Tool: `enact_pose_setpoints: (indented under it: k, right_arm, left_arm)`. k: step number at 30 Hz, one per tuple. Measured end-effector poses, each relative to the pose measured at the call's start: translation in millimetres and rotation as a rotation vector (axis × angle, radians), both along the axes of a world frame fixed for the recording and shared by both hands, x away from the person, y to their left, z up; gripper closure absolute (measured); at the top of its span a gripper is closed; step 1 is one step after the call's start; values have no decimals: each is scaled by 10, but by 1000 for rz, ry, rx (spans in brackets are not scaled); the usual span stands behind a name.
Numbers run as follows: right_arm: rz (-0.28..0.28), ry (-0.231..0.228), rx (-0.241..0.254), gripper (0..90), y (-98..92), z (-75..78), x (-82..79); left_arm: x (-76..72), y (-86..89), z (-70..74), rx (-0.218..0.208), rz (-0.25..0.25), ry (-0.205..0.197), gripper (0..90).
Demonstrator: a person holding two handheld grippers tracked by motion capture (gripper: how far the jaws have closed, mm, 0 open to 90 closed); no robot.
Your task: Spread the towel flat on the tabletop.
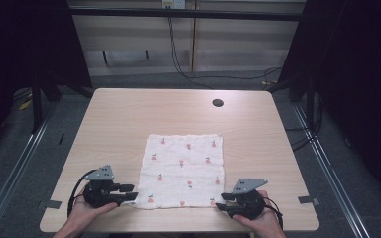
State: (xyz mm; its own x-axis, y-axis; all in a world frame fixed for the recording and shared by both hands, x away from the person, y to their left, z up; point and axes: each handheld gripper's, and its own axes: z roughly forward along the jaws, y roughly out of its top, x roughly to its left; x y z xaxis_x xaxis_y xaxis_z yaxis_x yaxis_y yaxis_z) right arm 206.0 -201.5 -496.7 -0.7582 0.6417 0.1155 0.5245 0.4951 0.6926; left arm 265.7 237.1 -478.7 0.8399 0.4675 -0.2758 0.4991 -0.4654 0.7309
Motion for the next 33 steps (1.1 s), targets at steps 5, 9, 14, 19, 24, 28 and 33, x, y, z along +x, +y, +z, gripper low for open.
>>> enact_pose_setpoints:
  k: [5, 9, 14, 19, 24, 28, 33]
  right_arm:
    - [-29, -8, -4, 757, -29, -6, 21]
    - [-53, 2, -12, 849, -45, 0, 56]
    - [-59, 34, 12, 857, -44, -2, 99]
    - [-59, 47, 26, 856, -41, -3, 97]
    - [-54, 44, 39, 857, -57, 22, 76]
    - [-56, 54, 51, 859, -91, 45, 70]
    - [-38, 53, 61, 862, -141, 94, 20]
  left_arm:
    - [-57, -151, -86, 66, -97, -8, 599]
    - [-105, -209, -109, 89, -131, -17, 579]
    - [-95, -275, -155, 94, -174, -18, 558]
    - [-149, -314, -160, 130, -188, -61, 594]
    - [-171, -337, -161, 157, -170, -106, 822]
    - [-170, -343, -148, 161, -163, -93, 876]
    - [-217, -346, -110, 124, -185, -51, 878]
